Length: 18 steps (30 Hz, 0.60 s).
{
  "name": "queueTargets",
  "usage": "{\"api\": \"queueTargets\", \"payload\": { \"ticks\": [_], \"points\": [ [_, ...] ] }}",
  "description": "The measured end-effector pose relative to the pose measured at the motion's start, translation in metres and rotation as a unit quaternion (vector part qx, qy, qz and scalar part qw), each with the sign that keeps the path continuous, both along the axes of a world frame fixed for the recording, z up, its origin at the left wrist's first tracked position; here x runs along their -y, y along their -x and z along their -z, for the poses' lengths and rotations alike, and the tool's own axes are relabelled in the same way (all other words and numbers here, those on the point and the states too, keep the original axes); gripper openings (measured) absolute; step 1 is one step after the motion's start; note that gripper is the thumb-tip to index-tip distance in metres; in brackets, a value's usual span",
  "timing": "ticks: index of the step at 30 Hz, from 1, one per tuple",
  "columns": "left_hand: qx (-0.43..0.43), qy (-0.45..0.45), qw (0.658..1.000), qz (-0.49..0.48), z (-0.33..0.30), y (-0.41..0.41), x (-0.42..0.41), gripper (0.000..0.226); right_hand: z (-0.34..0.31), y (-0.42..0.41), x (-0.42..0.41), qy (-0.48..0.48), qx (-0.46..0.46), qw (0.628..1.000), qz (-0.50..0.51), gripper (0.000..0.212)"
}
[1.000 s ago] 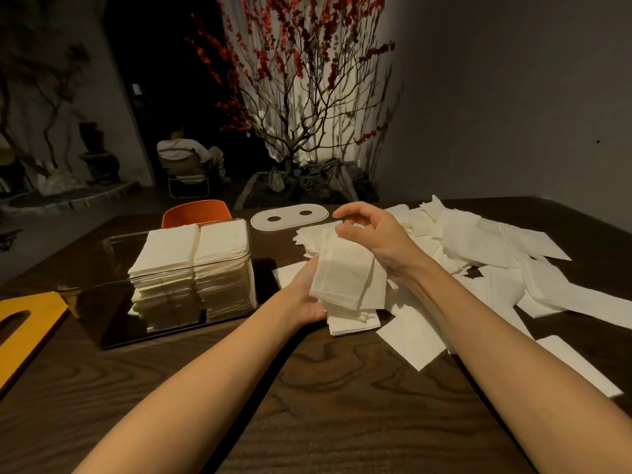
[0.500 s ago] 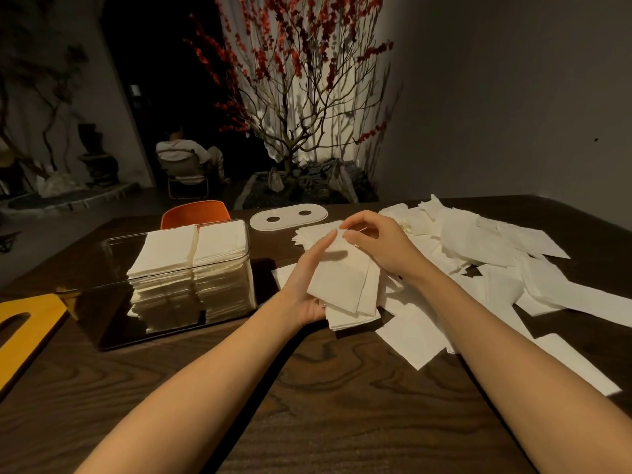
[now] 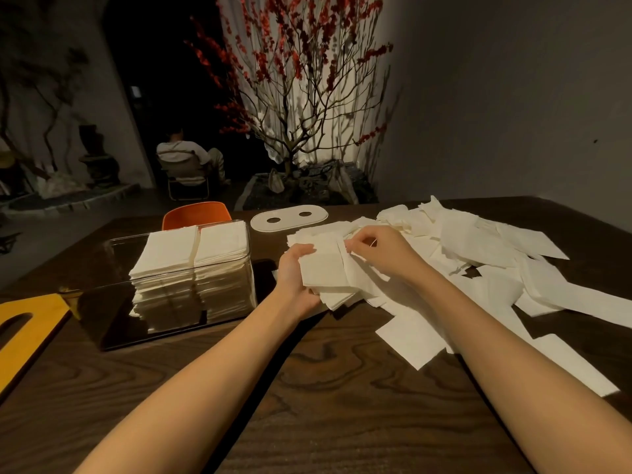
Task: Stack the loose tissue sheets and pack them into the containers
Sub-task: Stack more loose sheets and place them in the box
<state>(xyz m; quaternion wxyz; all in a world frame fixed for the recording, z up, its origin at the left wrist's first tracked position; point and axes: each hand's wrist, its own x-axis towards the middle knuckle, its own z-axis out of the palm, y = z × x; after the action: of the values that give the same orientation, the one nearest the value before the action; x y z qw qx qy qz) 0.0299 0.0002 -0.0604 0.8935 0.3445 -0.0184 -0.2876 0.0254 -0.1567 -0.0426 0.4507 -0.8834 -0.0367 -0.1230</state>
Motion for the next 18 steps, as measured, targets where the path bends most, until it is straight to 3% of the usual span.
{"api": "queueTargets", "payload": {
  "ticks": [3,7,12,18],
  "points": [
    [0.013,-0.011,1.0,-0.01,-0.004,0.006,0.001,0.023,0.005,0.002,-0.005,-0.014,-0.037,0.999,-0.016,0.021],
    [0.024,-0.034,0.999,-0.002,-0.005,0.007,0.002,0.021,0.005,0.003,-0.009,-0.002,-0.02,1.0,-0.018,0.011],
    [0.032,-0.072,0.997,0.024,-0.001,0.004,0.003,0.029,0.008,0.006,-0.017,-0.087,-0.036,0.995,-0.012,0.016],
    [-0.016,-0.002,1.0,-0.001,0.002,-0.005,-0.001,0.04,0.002,0.008,-0.009,-0.185,-0.052,0.981,-0.012,0.019]
  ]
}}
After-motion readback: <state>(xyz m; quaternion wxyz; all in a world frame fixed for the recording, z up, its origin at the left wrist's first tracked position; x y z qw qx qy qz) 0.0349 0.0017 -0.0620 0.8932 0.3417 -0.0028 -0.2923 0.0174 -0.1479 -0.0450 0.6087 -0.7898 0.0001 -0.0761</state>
